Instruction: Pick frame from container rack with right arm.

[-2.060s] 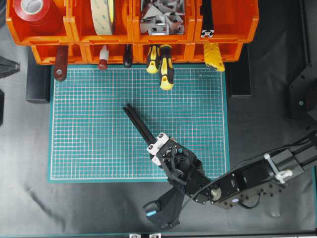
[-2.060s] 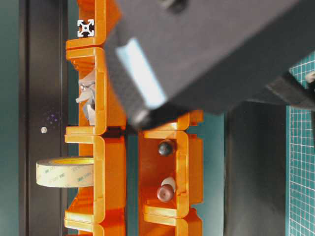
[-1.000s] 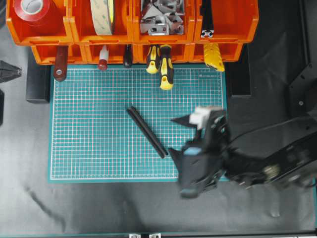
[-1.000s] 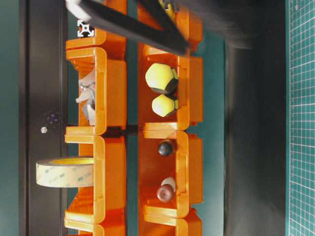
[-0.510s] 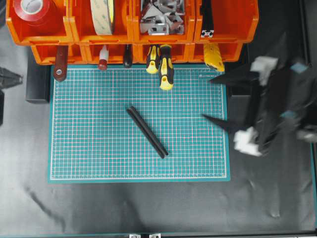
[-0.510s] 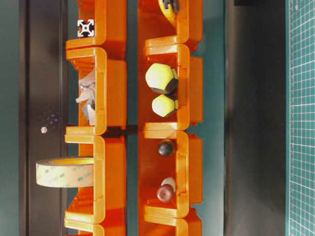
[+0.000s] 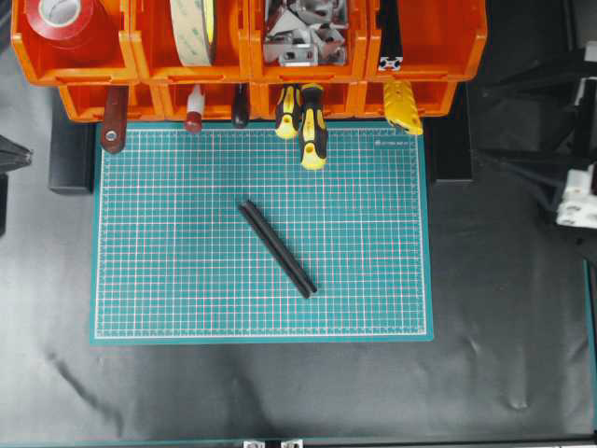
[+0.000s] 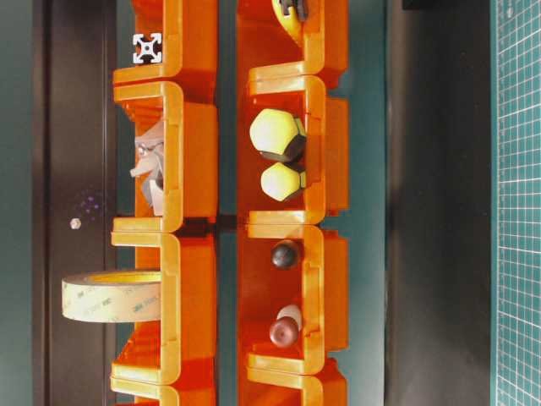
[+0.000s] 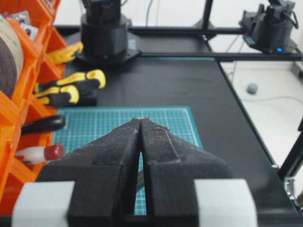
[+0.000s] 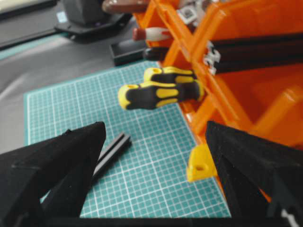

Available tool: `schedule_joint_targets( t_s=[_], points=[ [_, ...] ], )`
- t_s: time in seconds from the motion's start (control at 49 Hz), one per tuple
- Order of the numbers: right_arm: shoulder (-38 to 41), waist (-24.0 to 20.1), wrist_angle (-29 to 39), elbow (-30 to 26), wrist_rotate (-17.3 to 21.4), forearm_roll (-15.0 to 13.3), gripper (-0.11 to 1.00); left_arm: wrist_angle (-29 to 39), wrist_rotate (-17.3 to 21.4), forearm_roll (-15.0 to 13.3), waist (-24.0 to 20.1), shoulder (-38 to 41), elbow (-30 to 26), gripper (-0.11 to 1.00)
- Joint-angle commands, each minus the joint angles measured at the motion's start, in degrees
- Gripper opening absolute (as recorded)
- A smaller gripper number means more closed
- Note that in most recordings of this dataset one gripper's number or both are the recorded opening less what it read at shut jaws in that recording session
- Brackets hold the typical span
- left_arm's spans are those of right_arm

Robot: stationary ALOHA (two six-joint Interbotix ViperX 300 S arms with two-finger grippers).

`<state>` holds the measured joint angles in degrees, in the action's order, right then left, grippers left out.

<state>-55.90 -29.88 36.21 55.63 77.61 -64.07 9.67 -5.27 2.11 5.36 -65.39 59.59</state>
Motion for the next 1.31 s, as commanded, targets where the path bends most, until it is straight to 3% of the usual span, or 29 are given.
schedule_joint_targets(
  t_s=[0.0,0.836,1.04,1.285],
  points=[
    [-1.41,0.00,-0.53,0.18,-0.18,-0.44,0.83,-0.18,-0.44,0.18,0.18,0.35,-1.67,0.00],
    [-2.37,-0.09,-3.16,1.49,-0.70,-0.53,0.83,-0.09,-0.35,0.18,0.18,0.62,-1.49,0.00],
    [-2.72,0.00,-9.84,1.85,-5.19,-4.04,0.80,-0.18,-0.44,0.18,0.18,0.70,-1.41,0.00],
    [-4.48,0.18,-12.57,3.08,-6.59,-4.48,0.76,-0.18,-0.44,0.18,0.18,0.62,-1.49,0.00]
  ],
)
